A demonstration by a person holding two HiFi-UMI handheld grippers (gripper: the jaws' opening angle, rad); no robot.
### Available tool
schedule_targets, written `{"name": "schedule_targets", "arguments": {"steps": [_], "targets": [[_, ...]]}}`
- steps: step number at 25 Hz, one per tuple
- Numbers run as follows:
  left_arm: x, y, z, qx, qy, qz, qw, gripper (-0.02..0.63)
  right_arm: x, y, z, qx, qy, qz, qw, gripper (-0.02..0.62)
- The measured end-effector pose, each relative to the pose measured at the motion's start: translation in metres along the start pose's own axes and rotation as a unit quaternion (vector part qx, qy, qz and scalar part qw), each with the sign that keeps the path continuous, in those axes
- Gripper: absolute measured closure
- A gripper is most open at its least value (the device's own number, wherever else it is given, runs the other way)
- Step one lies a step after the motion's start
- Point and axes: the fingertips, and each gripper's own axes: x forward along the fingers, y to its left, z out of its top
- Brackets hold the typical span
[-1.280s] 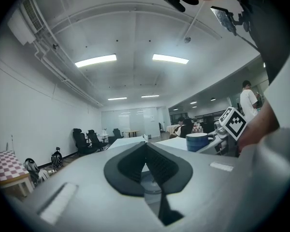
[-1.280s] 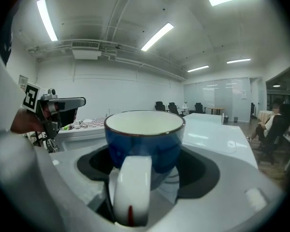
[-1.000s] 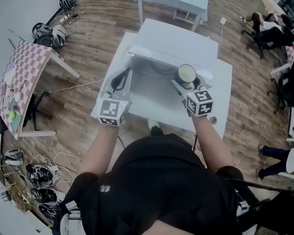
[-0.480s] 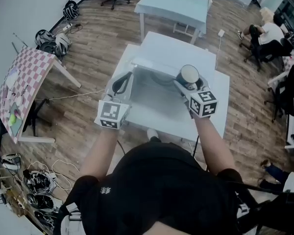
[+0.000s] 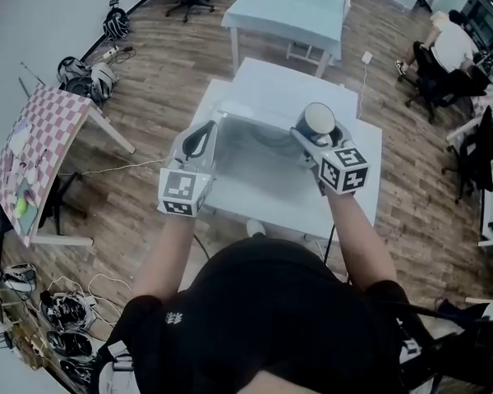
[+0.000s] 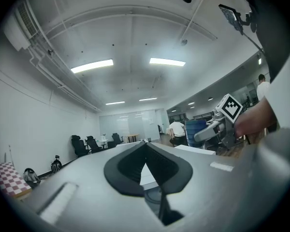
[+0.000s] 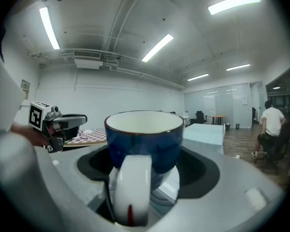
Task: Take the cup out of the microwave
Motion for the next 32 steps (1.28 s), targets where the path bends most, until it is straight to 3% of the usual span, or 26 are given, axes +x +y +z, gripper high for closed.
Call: {"name": "schedule_targets", "arguments": {"steps": [32], "targets": [[0.034,-0.006,-0.009,-0.007,-0.003,-0.004,1.0000,0.600,0.010,-0.037,-0.008,0.004,-0.005,-0.022,1.000,0.207]]}}
